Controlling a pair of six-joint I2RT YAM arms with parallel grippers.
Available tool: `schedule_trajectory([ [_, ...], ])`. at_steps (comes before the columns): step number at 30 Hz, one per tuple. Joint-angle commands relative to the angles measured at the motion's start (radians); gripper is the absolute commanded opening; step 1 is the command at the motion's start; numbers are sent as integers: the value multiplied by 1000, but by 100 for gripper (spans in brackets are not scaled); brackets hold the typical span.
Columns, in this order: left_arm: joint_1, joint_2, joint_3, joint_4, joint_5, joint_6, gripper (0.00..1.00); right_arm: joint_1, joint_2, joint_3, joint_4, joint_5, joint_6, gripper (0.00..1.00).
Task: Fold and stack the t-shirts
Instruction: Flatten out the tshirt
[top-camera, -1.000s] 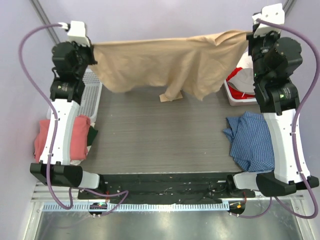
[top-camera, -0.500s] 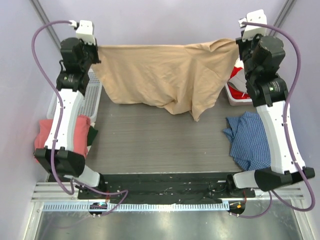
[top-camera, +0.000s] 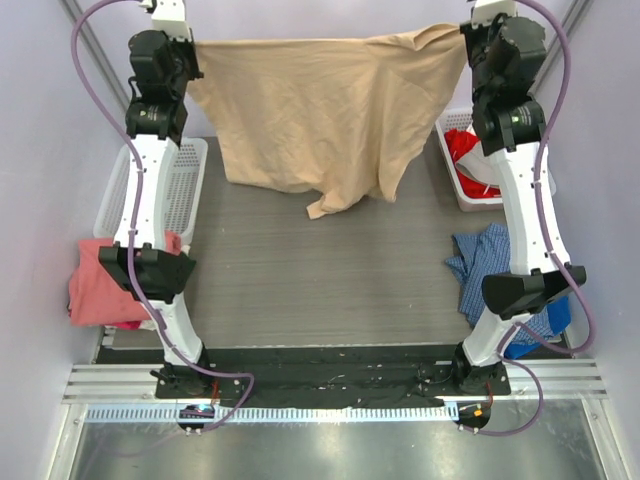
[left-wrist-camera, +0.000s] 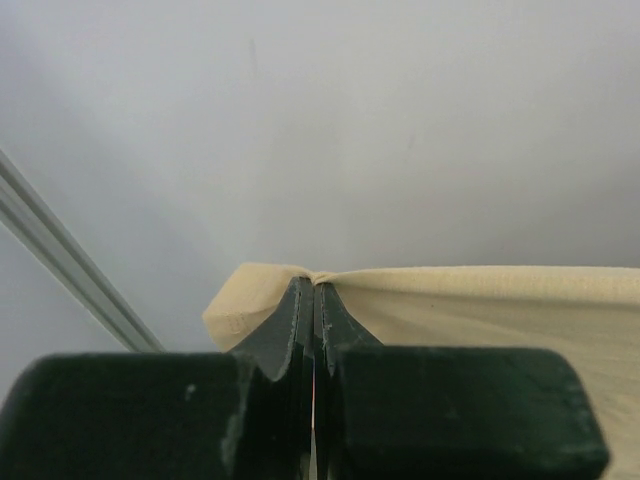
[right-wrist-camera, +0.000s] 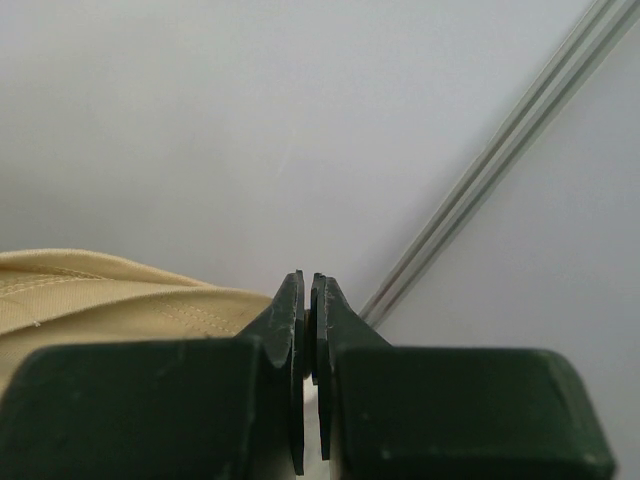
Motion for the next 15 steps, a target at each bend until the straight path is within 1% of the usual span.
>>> schedule_trajectory([
  [1, 37, -105, 28, 132, -124, 2, 0, -41, -82, 85, 111, 91, -22, 1],
  [3, 35, -168, -4, 127, -98, -9, 0, -40, -112, 33, 109, 85, -12, 1],
  [7, 23, -306, -168, 109, -75, 0, 0, -41, -230, -73, 82, 60, 36, 1],
  [9, 20, -390, -220, 94, -61, 4, 0, -40, -301, -129, 71, 48, 56, 1],
  [10, 17, -420, -269, 77, -54, 7, 0, -41, -319, -140, 45, 40, 60, 1],
  [15, 6, -581, -363, 22, -31, -3, 0, -39, -425, -186, -29, 13, 103, 1],
])
